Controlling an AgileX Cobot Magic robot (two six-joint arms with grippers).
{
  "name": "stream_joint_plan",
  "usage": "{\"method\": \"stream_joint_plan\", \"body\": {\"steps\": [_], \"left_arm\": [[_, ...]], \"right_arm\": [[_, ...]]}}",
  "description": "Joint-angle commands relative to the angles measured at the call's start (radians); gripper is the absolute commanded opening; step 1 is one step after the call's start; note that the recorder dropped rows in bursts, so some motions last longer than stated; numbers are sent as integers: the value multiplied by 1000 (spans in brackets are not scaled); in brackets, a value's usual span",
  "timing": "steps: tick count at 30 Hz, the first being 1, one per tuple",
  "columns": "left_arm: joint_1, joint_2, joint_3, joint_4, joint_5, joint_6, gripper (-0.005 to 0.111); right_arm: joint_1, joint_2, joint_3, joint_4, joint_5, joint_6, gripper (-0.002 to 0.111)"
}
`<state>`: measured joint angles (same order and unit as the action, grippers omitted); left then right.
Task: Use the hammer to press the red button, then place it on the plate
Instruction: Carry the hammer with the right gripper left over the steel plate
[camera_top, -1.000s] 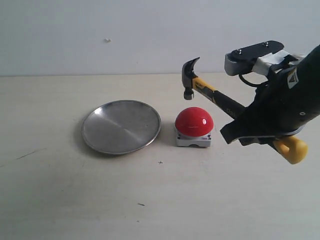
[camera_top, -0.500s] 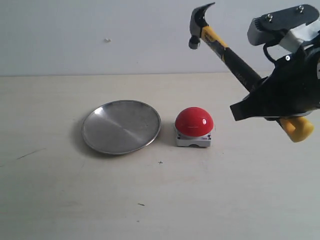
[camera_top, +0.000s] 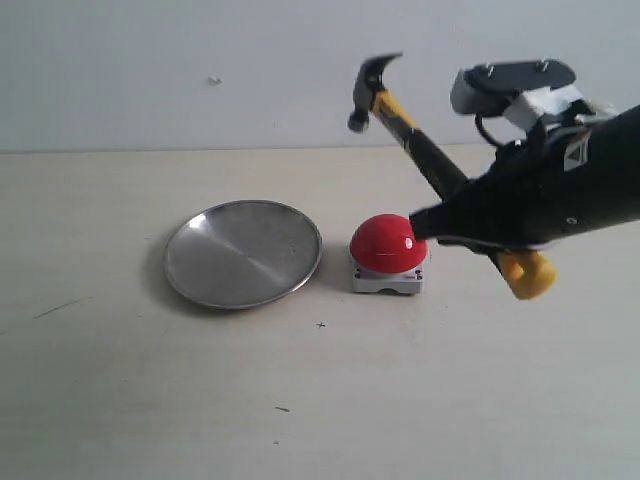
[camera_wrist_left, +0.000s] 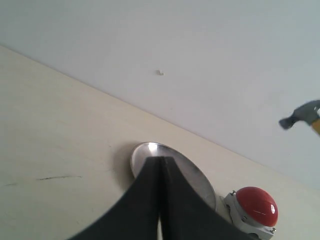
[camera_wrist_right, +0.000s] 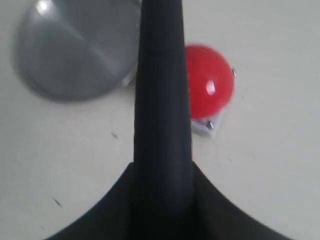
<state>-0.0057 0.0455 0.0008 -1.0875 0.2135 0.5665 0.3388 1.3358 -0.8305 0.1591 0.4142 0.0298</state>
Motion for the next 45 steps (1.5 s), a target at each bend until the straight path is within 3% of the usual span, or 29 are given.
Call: {"method": "stream_joint_plan", "body": {"steps": [1,3,6,15,18,23,30,35,45], "left_arm": [[-8,-2,-1,0,1,2,0],[-8,-2,-1,0,1,2,0],[-8,-2,-1,0,1,2,0],[-8,-2,-1,0,1,2,0],[-8,-2,-1,0,1,2,0],[-22,-2,-1,0,1,2,0],[-23,-2,-1,0,-2,2,0],[-23,-2,-1,0,-2,2,0],[-23,-2,-1,0,-2,2,0]], "right_arm": [[64,-37,-14,352,-251,-224,0],[131,4,-14,578,-334,-364,0],[199,81,-14,704,-388,-459,0],[368,155,-14,585,-736,-415,0],[403,161,-14,481,-830,-333,0],[403,191,-14,297,-835,-117,0],[403,306,-14,-97,-964,444,0],[393,402,-14,-8,-983,558,0],[316,570,-45,-93,-1052,783,0]]}}
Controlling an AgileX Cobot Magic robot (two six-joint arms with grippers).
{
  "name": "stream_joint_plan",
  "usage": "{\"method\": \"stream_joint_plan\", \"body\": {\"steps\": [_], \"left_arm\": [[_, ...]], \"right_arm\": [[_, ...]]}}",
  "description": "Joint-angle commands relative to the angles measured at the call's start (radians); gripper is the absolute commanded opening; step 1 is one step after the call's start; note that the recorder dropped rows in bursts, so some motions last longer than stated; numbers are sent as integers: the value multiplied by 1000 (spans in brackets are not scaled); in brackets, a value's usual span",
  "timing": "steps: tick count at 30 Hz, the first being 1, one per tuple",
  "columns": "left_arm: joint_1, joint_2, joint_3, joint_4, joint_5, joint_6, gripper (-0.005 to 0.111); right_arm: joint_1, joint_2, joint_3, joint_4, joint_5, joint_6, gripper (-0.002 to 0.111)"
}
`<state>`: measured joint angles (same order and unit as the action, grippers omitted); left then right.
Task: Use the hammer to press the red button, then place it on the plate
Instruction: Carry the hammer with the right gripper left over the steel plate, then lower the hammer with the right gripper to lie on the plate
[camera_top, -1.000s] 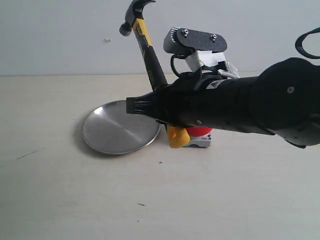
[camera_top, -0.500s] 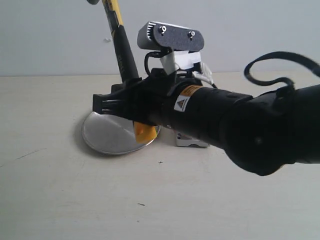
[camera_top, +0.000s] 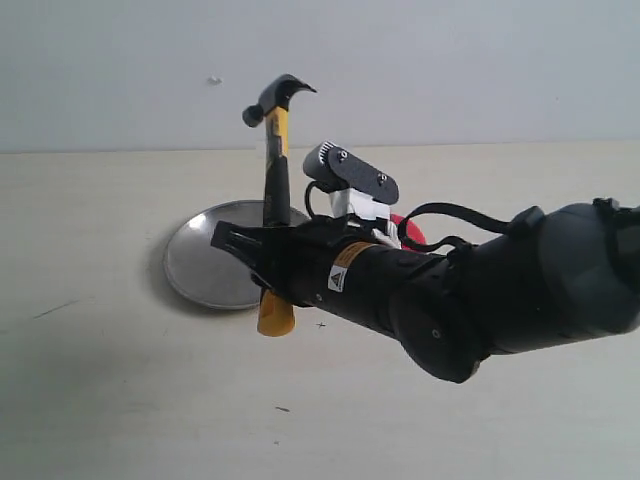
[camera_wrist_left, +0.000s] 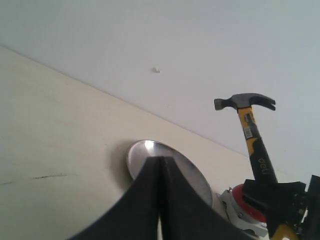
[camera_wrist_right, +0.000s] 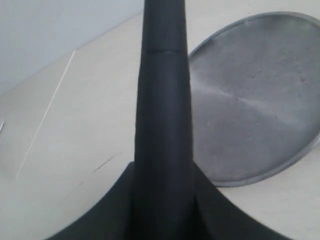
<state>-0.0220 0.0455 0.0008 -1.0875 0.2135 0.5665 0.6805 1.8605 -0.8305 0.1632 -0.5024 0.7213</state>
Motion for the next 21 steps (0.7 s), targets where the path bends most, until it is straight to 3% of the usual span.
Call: {"method": "stream_joint_plan", "body": {"steps": [1,6,21], "left_arm": [[-6,-2,-1,0,-2,2,0],[-14,-2,-1,0,-2,2,0],[-32,-2,-1,0,0,2,0]], "right_arm": [[-29,66,-60,-124,-126,113,0],[-29,167,-180,-221,-96,209,0],[-31,332,-376,-272,25,328,0]]}}
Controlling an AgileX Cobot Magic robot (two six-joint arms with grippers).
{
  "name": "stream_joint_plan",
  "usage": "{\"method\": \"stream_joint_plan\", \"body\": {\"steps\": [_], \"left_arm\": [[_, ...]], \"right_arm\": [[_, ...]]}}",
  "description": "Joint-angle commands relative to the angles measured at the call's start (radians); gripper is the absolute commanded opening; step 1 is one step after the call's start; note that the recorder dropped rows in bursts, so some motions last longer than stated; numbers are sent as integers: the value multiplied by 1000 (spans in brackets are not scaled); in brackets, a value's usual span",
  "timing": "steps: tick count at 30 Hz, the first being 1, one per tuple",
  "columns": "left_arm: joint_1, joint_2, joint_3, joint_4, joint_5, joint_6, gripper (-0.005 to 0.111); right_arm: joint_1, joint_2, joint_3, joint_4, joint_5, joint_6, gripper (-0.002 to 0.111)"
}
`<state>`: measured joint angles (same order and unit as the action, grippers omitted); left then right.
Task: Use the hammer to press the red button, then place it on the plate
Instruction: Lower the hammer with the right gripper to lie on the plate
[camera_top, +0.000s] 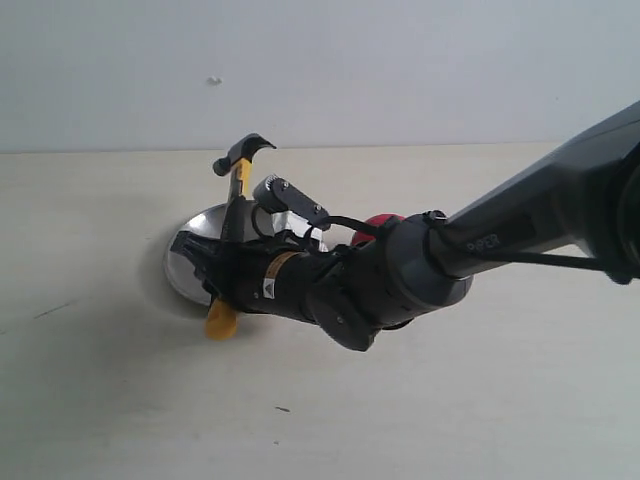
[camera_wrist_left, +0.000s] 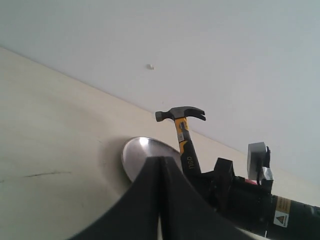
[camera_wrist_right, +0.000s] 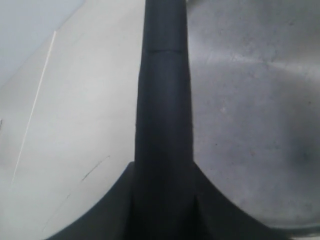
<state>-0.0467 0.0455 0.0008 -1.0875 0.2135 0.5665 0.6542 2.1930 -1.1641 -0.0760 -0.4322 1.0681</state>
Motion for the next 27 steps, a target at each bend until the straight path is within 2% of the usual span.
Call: {"method": "stream_joint_plan", "body": {"steps": [1,27], "left_arm": [[-8,-2,-1,0,0,2,0],[-14,-2,-1,0,0,2,0]], "right_arm": [[-5,1,-48,-33,-38,-19,0],[-10,3,-76,-32,45,-69,0]]}}
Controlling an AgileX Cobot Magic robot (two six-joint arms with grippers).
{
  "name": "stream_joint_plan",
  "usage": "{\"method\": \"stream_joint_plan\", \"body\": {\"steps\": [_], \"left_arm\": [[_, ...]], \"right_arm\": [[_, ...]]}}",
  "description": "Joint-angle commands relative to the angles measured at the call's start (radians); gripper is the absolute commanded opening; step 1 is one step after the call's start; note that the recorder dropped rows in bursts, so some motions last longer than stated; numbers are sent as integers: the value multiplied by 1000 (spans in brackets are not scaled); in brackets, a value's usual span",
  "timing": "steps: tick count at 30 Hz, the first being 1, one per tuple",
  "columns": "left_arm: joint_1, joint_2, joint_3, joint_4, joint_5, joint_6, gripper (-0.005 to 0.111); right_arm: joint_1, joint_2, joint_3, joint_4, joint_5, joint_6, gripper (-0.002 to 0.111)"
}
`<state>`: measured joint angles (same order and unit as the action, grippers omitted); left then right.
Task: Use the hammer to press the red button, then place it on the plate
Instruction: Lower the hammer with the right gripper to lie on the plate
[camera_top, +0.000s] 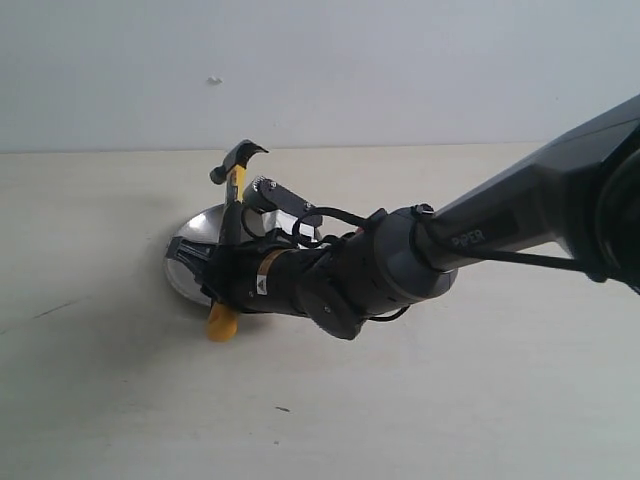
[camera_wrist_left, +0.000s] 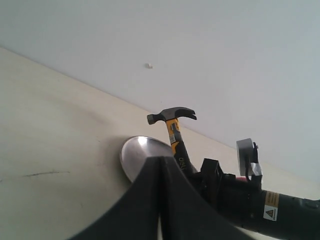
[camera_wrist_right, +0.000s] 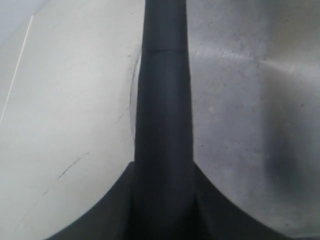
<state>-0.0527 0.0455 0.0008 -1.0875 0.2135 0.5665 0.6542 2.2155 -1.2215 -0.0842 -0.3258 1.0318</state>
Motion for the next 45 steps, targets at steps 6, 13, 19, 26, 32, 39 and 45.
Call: {"method": "stream_joint_plan", "body": {"steps": [6,13,19,26,32,39,45], "left_arm": [[-8,-2,-1,0,0,2,0],[-8,-2,-1,0,0,2,0],[-8,-2,-1,0,0,2,0],[-8,-2,-1,0,0,2,0],[-8,-2,-1,0,0,2,0],[-8,-2,-1,0,0,2,0],[-8,-2,-1,0,0,2,0]], "right_arm": [[-10,-19,-19,-24,-43,-33,0],[-10,-19,-19,-26,9,-33,0],[-10,-19,-19,-26,12,-33,0],[-10,-19,-19,3,40,-30,0],[-10,-19,-26,1,50,-11,0],[-10,-17,-98,-1,158,-11,0],[-10,-17,-102,-1,170,-11,0]]}}
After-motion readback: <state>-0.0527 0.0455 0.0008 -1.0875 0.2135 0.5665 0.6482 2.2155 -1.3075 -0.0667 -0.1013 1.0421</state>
